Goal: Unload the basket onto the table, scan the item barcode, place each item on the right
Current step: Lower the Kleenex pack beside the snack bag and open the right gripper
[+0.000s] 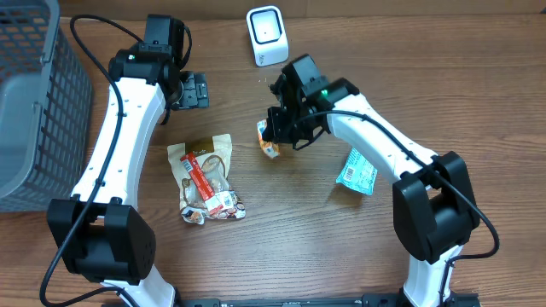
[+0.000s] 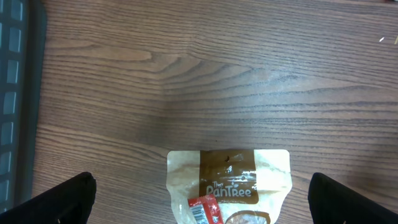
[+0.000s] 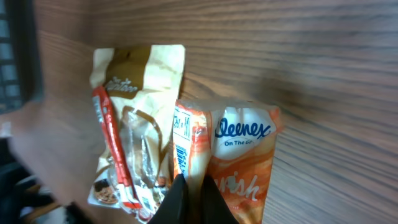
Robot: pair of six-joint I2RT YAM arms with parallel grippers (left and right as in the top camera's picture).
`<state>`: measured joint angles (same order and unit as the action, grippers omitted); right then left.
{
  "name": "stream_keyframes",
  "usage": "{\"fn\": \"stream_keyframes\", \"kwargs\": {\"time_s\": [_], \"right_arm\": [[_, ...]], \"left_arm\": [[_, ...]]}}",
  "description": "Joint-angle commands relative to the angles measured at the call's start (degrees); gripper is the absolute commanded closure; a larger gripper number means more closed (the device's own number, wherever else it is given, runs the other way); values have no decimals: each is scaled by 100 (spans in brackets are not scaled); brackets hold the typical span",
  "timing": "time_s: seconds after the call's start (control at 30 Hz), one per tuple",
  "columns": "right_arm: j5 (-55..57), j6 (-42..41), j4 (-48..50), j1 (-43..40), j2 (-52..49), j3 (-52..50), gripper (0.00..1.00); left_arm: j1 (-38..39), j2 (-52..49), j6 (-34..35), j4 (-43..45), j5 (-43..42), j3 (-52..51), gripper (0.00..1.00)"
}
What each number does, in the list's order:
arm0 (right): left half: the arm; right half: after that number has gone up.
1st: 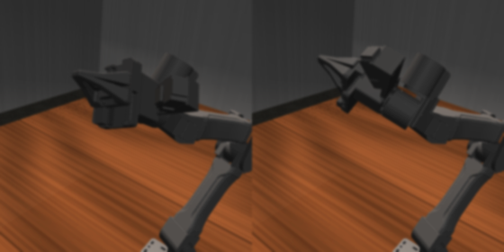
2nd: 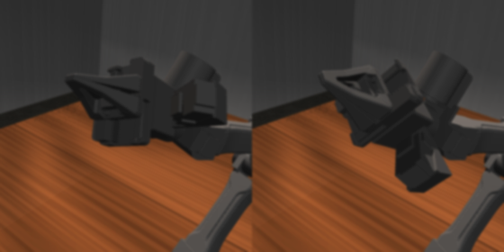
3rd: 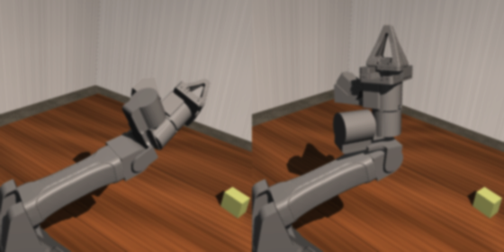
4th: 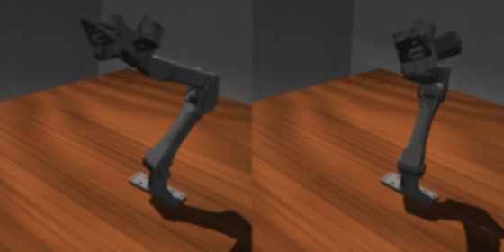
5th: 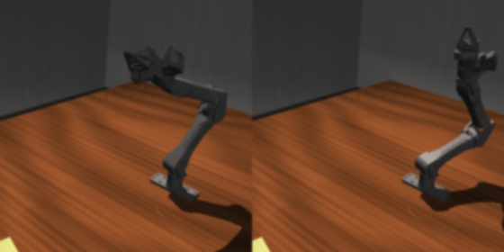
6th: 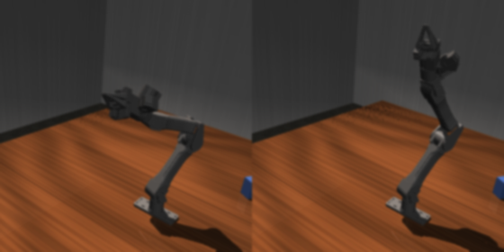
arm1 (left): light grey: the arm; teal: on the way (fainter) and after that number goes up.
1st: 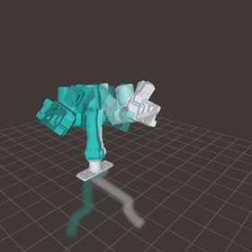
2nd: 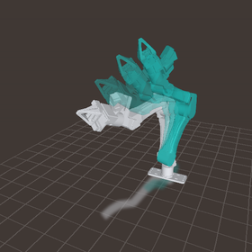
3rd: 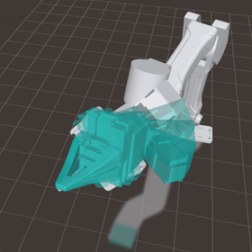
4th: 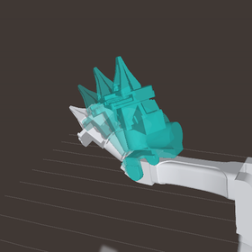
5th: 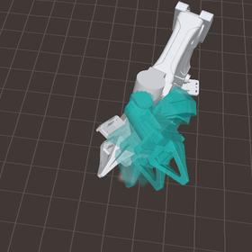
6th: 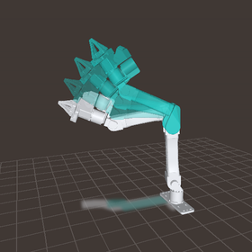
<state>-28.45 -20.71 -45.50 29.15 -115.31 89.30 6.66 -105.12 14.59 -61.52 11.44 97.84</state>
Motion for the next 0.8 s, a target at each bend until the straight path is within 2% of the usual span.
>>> {"fn": "stream_keyframes", "kwargs": {"time_s": [0.0,0.27,0.77], "right_arm": [[-791,-55,330,122,39,-496,96],[-1147,-267,1499,334,39,-1178,96],[-741,-686,2608,680,31,-1777,96]], "left_arm": [[11,87,20,4,74,90,0],[11,87,20,4,74,90,0],[11,87,20,4,74,90,0]]}}
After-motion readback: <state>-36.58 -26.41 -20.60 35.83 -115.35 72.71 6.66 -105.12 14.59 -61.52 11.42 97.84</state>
